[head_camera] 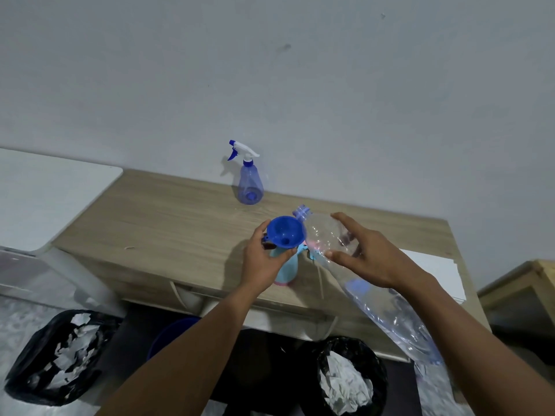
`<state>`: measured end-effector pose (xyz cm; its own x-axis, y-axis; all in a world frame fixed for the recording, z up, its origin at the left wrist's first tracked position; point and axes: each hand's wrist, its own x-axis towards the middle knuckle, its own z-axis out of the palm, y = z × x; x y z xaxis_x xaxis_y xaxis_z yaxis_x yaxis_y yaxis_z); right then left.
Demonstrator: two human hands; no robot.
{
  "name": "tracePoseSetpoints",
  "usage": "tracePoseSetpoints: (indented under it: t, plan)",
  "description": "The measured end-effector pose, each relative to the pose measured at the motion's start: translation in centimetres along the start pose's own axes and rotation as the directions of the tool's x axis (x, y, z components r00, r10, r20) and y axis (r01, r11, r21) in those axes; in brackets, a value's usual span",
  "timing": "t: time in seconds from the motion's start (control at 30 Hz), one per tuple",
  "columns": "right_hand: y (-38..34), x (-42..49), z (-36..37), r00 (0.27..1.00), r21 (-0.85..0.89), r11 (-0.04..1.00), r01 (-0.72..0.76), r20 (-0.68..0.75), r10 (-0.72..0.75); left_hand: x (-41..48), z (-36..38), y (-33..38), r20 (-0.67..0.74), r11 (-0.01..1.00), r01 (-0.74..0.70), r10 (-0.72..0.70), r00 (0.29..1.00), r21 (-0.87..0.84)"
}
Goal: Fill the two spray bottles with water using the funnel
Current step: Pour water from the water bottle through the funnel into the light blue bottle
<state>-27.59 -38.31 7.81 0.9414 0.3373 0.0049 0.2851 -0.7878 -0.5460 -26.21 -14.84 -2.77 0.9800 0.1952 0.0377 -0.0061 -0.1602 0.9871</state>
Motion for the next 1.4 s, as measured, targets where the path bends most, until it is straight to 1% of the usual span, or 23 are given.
tracePoseSetpoints:
  t: [0.3,0.7,1.4]
  plan:
    - [-0.4,0.0,-1.1,0.993,-0.088,0.996,-0.002,0.12,0.013,-0.3,-0.3,0.7,0.007,0.999,-0.037,0.037,0.999,0.003]
    - [-1.6,0.5,-2.7,0.973,-0.172,0.984,-0.04,0.216,0.078,-0.2,-0.2,0.7,0.008,0.999,-0.016,0.016,1.0,0.028]
    - [-1.6,1.7,-2.7,0.96,-0.226,0.972,-0.056,0.256,0.115,0.1,-0.2,0.4,0.004,0.997,-0.003,0.003,1.0,0.075]
